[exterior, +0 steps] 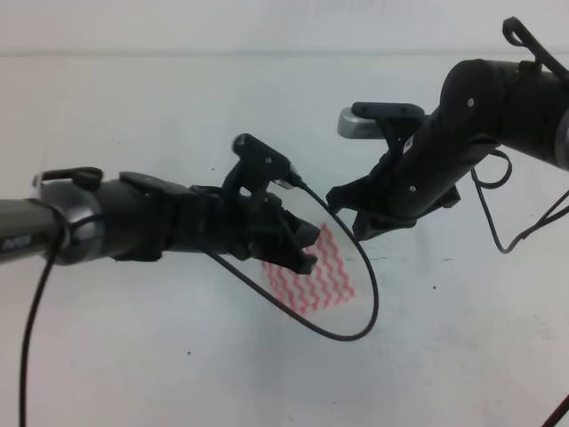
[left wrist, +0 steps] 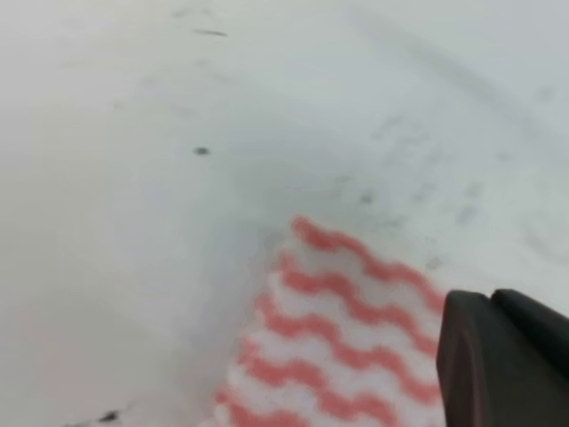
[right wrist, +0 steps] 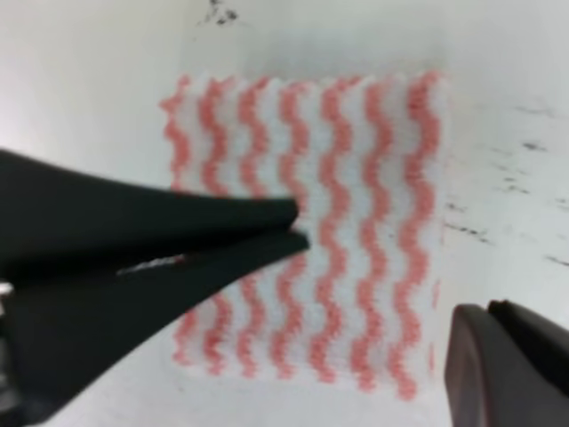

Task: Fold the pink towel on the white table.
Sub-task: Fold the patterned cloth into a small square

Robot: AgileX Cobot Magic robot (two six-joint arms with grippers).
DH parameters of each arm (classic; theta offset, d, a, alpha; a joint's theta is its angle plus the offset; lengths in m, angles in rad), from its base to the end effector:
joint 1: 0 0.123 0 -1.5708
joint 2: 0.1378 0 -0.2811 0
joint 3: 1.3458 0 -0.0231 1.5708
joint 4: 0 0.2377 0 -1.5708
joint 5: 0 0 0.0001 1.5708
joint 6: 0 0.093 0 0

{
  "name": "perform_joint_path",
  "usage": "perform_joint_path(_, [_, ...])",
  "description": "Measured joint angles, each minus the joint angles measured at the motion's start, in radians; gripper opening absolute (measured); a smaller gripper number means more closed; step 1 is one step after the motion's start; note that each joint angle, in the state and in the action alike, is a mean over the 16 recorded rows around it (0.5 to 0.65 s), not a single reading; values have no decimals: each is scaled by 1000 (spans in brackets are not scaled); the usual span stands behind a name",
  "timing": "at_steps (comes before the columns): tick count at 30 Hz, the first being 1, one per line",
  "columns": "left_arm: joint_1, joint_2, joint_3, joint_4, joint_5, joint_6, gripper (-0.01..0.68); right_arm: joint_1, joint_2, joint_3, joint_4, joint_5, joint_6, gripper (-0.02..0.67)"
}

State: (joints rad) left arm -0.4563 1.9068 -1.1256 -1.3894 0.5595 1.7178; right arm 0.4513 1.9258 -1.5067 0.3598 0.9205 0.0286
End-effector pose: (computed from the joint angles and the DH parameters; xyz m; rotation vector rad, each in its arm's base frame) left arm 0.3202 -0.2114 0.1816 1.1608 2.0228 -0.6969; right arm 0.3448 0.1961 0.2312 -0.3556 2.8369 0.5581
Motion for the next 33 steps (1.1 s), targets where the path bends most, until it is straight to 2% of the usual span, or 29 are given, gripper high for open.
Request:
perform_joint_path(10, [-60,71,-25,-66,-62,12,-6,0,-18,0,-55,-22,48,-18])
perform_joint_path(33, [-66,119,-51,7,102,-1,-6,-1,-18,0,-55,-29,50,-18])
